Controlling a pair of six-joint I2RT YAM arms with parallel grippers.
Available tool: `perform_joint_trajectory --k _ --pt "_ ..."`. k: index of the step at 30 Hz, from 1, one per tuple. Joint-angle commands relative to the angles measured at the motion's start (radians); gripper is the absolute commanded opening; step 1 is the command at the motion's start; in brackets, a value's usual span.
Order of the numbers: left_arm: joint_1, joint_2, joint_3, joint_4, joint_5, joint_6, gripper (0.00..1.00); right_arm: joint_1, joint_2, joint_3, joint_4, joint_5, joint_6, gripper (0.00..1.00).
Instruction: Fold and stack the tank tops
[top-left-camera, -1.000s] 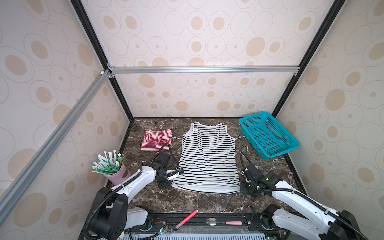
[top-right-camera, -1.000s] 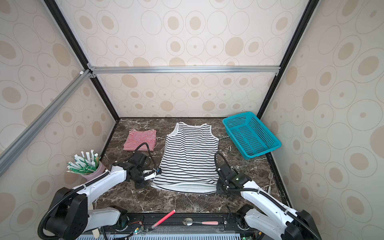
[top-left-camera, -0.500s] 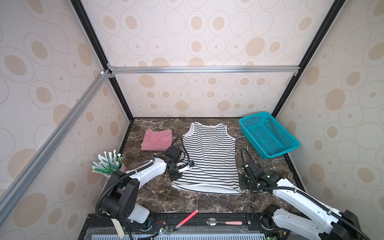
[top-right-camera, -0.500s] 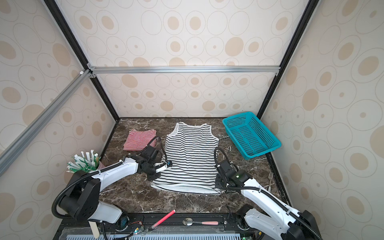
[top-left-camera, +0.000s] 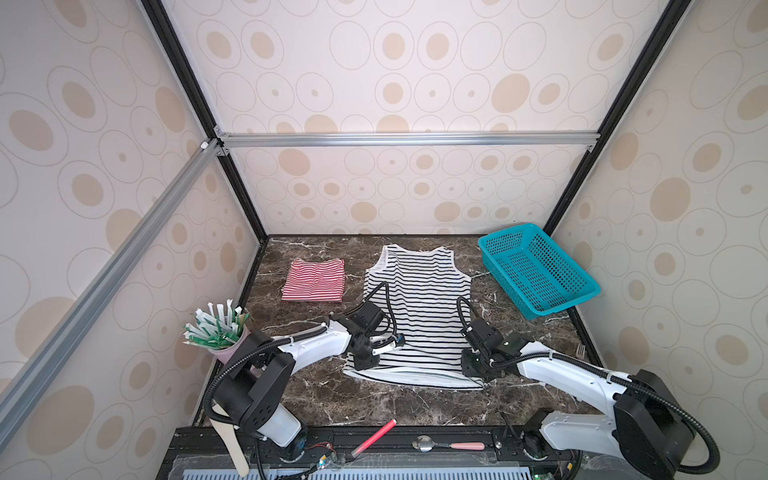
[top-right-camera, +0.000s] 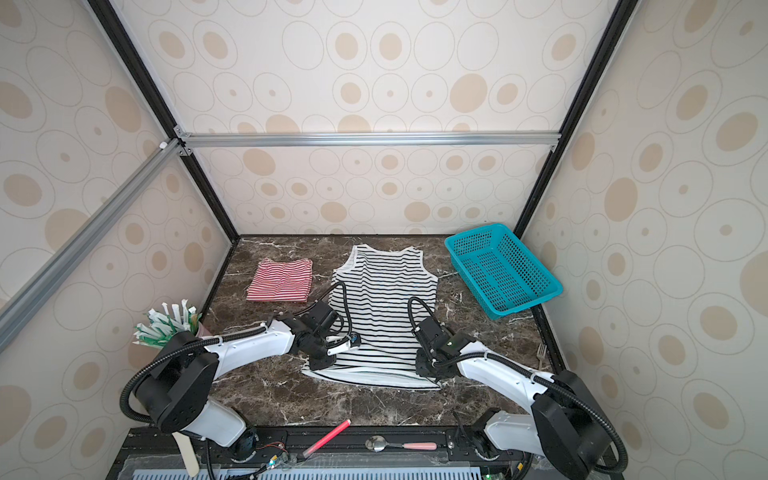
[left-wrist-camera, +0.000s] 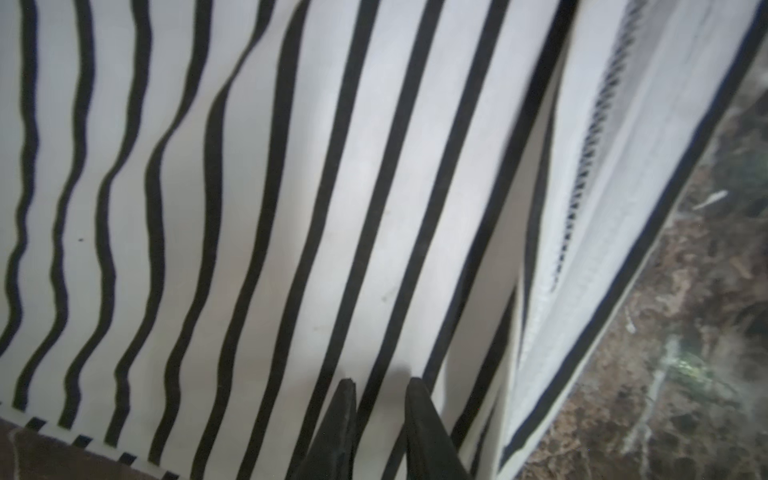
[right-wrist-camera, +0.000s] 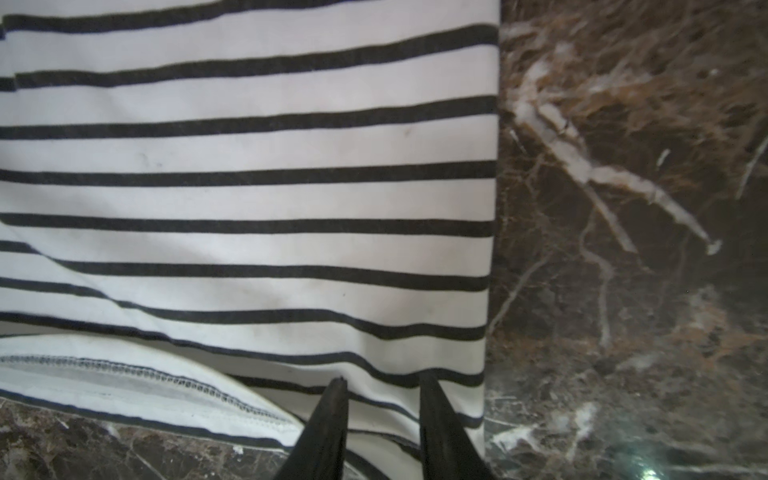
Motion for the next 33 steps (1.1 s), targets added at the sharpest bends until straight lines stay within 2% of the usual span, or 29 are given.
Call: perform_joint_trajectory --k 1,9,19,28,33 --pt "-0.030 -0.034 -0.015 -0.028 -0.003 -0.014 0.22 0.037 0.002 0.016 -0.012 0.003 -0.003 0.32" --pt "-0.075 -0.092 -0.045 -0.074 0.025 -0.012 0.22 0.099 -0.085 -0.030 -0.069 0.001 0.035 0.32" --pt "-0.099 -0.075 -0.102 -0.081 -0.001 0.000 0.22 0.103 -0.167 -0.103 -0.108 -0.022 0.077 0.32" --pt "-0.108 -0.101 -0.119 -0.094 -0.044 0.009 0.21 0.103 -0.274 -0.069 -0.158 0.000 0.083 0.33" --pt "-0.101 -0.153 -0.079 -0.086 -0.066 0.018 0.18 0.103 -0.168 -0.063 -0.052 -0.008 0.111 0.33"
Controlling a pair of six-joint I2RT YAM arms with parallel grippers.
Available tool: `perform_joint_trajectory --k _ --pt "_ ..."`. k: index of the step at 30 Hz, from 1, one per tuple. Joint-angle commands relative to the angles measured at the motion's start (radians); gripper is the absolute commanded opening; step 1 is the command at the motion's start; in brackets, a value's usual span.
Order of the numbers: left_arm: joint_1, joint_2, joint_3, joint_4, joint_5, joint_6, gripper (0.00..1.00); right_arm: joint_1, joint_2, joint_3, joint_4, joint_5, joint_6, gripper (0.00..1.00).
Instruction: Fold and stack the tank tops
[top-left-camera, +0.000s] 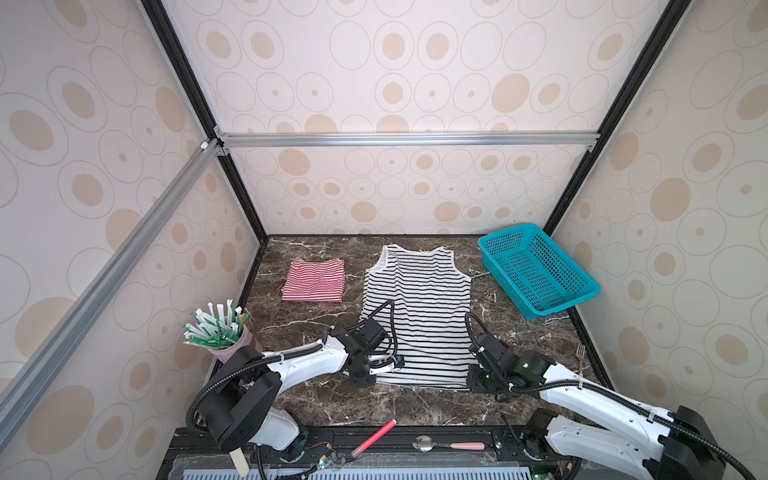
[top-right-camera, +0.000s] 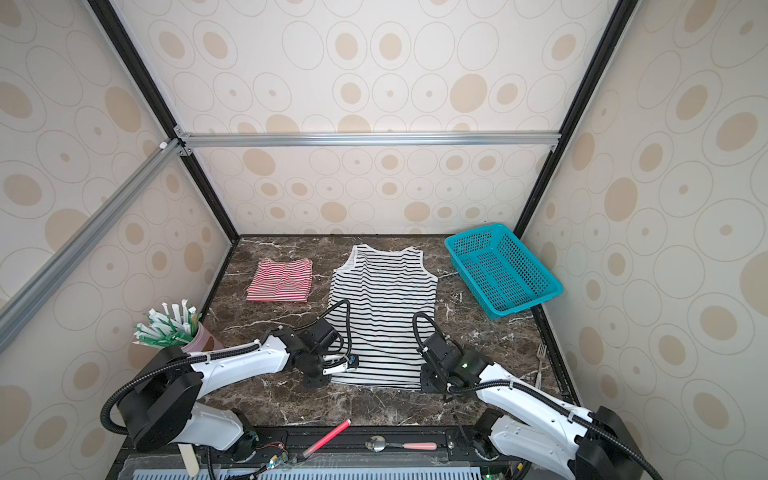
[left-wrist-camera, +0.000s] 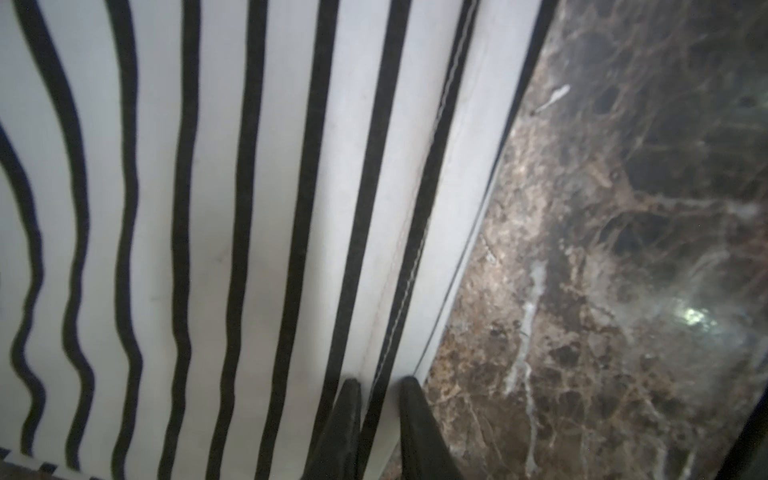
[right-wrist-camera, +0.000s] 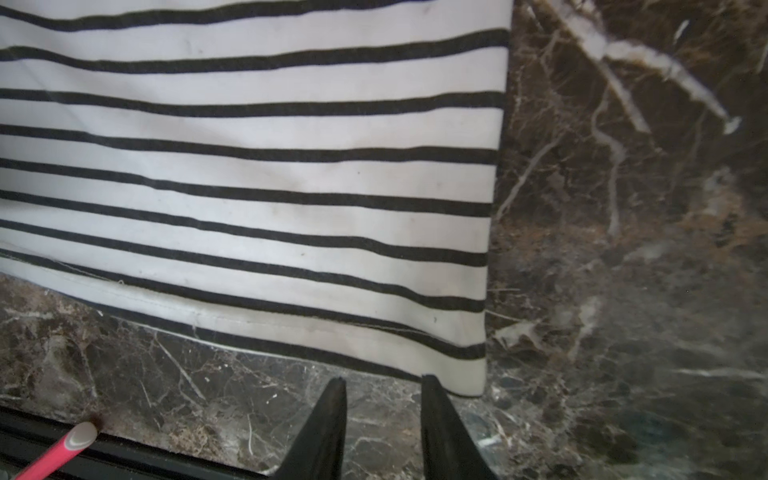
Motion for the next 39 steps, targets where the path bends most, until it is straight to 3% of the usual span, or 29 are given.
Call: perform_joint_trajectory --k 1,6,15,22,26,32,35,39 --pt "0.004 -0.060 0.043 -0.014 -0.022 0.018 0.18 0.007 0.098 0.035 0.063 0.005 0.034 0.33" --pt "0.038 -0.037 0.121 0.105 -0.095 -0.034 0.20 0.007 0.223 0.038 0.154 0.004 0.028 0.33" --pt "0.099 0.155 0.089 0.282 -0.213 -0.070 0.19 0.006 0.272 0.050 0.067 0.097 0.005 0.34" --pt "0.097 0.118 0.037 0.207 -0.137 -0.073 0.20 -0.081 0.282 0.052 0.032 0.081 -0.022 0.36" --pt "0.063 0.095 0.036 0.131 -0.077 -0.087 0.22 -0.202 0.308 0.057 0.036 0.032 -0.053 0.38" --pt "-0.081 0.074 0.039 0.010 -0.006 -0.074 0.23 -0.432 0.309 0.090 0.034 0.000 -0.106 0.38" --pt "-0.106 0.056 0.069 -0.015 0.003 -0.073 0.22 -0.444 0.275 0.149 -0.019 0.065 -0.127 0.38" --pt "-0.094 -0.001 0.124 0.037 -0.072 -0.088 0.22 -0.413 0.196 0.169 0.007 -0.014 -0.131 0.39"
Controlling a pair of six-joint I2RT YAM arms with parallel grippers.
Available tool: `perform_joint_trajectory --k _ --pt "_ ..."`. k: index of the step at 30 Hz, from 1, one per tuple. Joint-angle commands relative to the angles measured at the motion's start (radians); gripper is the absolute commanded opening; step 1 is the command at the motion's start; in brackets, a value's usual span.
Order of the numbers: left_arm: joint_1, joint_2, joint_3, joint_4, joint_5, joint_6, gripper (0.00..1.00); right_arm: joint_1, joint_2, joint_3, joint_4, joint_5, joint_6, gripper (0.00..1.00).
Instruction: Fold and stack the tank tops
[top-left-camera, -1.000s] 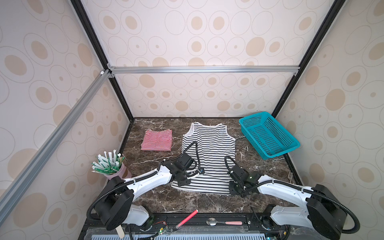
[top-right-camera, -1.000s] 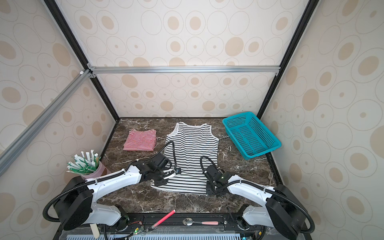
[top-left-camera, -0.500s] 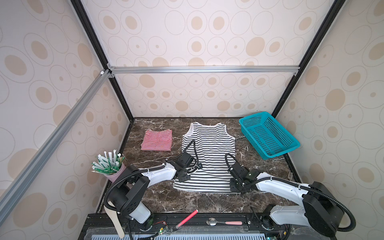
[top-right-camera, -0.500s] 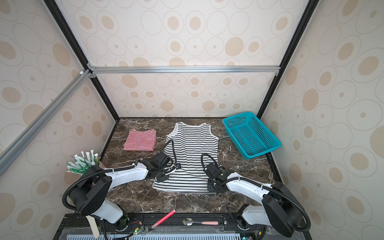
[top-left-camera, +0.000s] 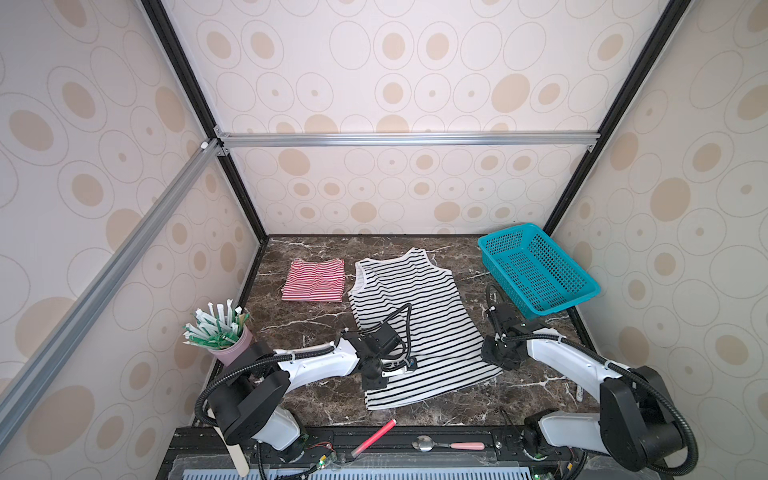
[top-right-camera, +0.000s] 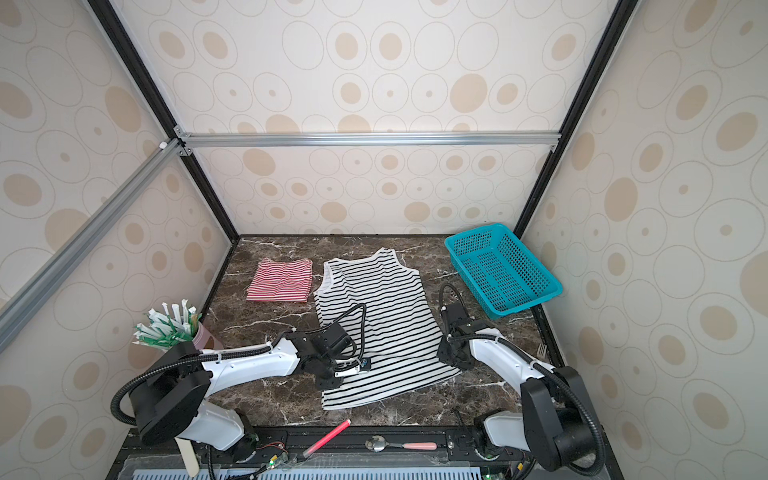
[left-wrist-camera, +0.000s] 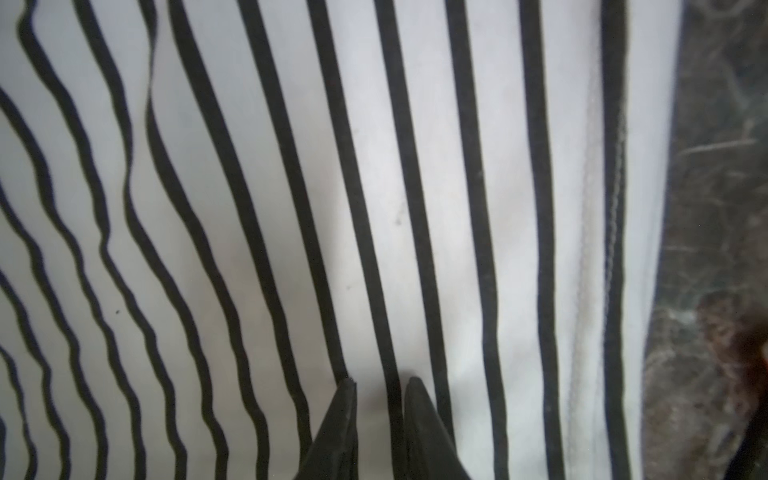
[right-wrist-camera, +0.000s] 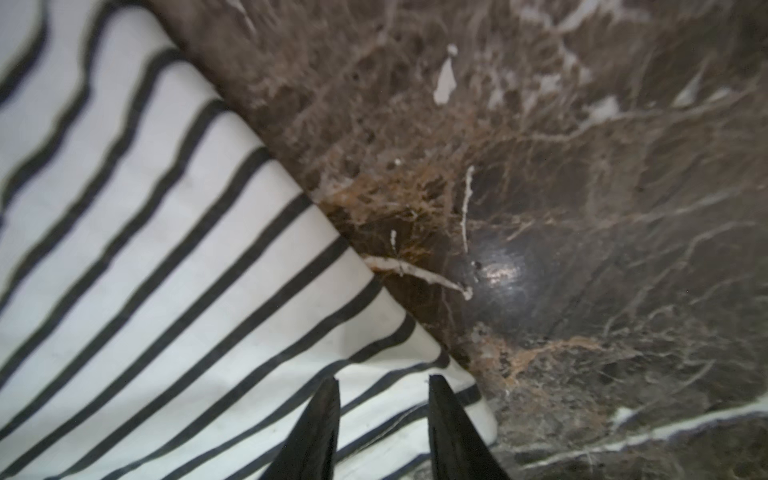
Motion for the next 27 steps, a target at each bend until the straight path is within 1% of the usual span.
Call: perform_joint_trajectory --k 1,3,7,10,12,16,20,23,25,27 --pt "0.023 -0.057 0.080 0.027 -0.067 -0.017 0.22 0.051 -0.074 0.019 0.004 -0.050 -0.009 0.39" --pt "0.069 -0.051 0.115 0.081 -0.099 -0.024 0.24 0.132 -0.075 0.023 0.032 -0.063 0.006 0.40" --pt "0.201 0.044 0.209 0.190 -0.128 -0.067 0.26 0.314 0.010 0.058 0.067 -0.090 0.037 0.41" --pt "0.268 0.155 0.268 0.288 -0.195 -0.076 0.26 0.409 0.076 0.047 0.145 -0.126 0.080 0.41" --pt "0.306 0.233 0.324 0.321 -0.218 -0.082 0.26 0.440 0.118 0.031 0.203 -0.155 0.106 0.41" --pt "0.358 0.378 0.447 0.330 -0.239 -0.083 0.26 0.450 0.176 0.013 0.254 -0.169 0.128 0.41" --pt "0.368 0.499 0.520 0.298 -0.282 -0.070 0.25 0.438 0.211 0.030 0.188 -0.112 0.128 0.42" --pt "0.368 0.518 0.515 0.282 -0.266 -0.069 0.25 0.386 0.215 0.019 0.169 -0.116 0.113 0.42" --pt "0.365 0.510 0.494 0.269 -0.237 -0.071 0.25 0.327 0.213 -0.004 0.179 -0.140 0.109 0.42" --pt "0.355 0.499 0.467 0.262 -0.231 -0.067 0.25 0.255 0.228 -0.021 0.187 -0.173 0.104 0.42"
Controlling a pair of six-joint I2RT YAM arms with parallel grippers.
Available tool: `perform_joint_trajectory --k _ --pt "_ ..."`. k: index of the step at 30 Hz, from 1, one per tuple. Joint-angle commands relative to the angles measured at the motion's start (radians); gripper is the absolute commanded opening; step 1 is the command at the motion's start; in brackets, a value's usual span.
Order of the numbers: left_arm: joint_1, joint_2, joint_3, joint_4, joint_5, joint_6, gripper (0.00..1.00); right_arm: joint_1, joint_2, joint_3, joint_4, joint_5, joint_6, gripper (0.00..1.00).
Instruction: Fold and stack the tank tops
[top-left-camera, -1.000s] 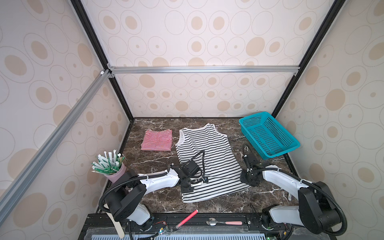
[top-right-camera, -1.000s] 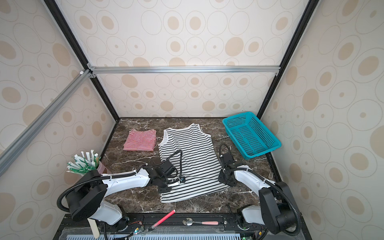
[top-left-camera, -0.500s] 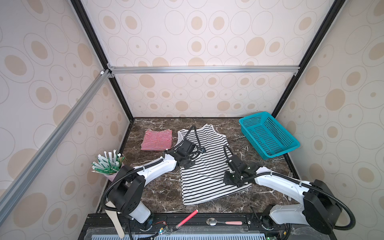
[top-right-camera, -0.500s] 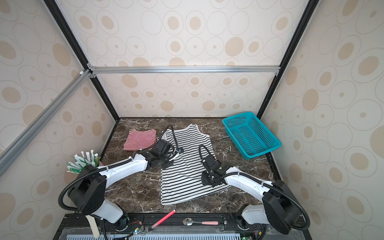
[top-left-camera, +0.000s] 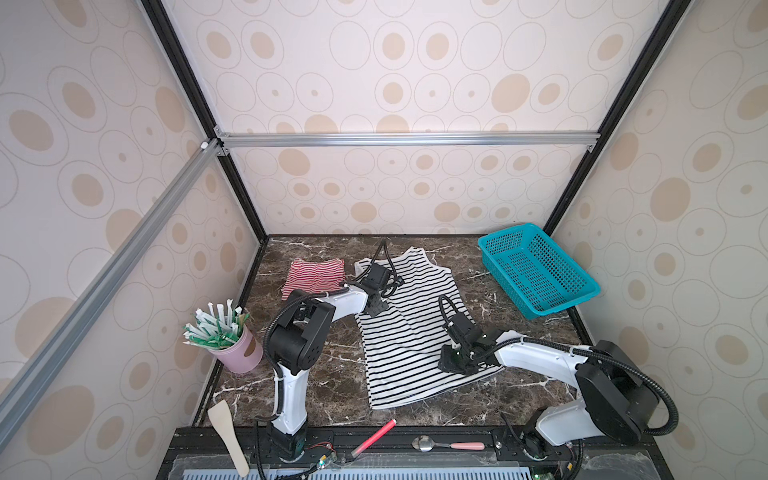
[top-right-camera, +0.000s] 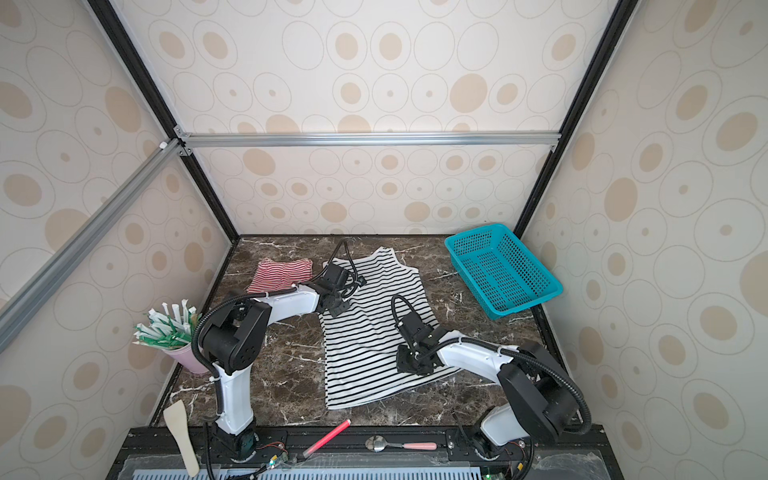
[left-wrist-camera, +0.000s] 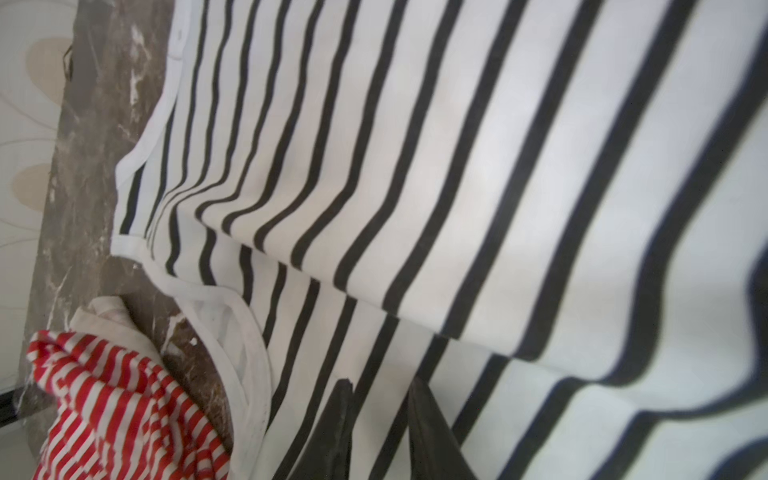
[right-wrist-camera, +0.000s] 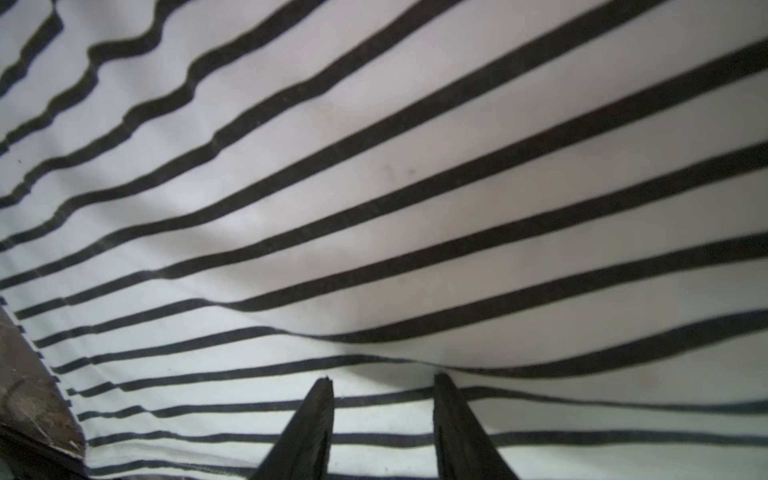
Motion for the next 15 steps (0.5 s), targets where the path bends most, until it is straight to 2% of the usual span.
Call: perform_joint_trajectory --k 1,7,10,13,15 --pt "-0.019 -0.022 -0.037 -0.039 0.008 0.004 0.25 -0.113 0.050 -0.056 -0.038 -0.014 -0.007 0.42" --pt "-0.108 -0.063 -0.149 -0.012 -0.058 0.025 0.24 -0.328 0.058 -0.070 -0.049 -0.036 -0.015 0.41" --pt "-0.167 -0.078 -0.177 -0.047 -0.045 0.013 0.24 -0.427 0.032 -0.064 -0.042 0.004 -0.013 0.41" --pt "-0.238 -0.099 -0.205 -0.090 -0.021 0.012 0.24 -0.489 0.040 0.010 -0.087 0.036 -0.035 0.41" --pt "-0.266 -0.114 -0.207 -0.140 0.035 0.000 0.24 -0.515 0.045 0.051 -0.096 0.056 -0.044 0.41"
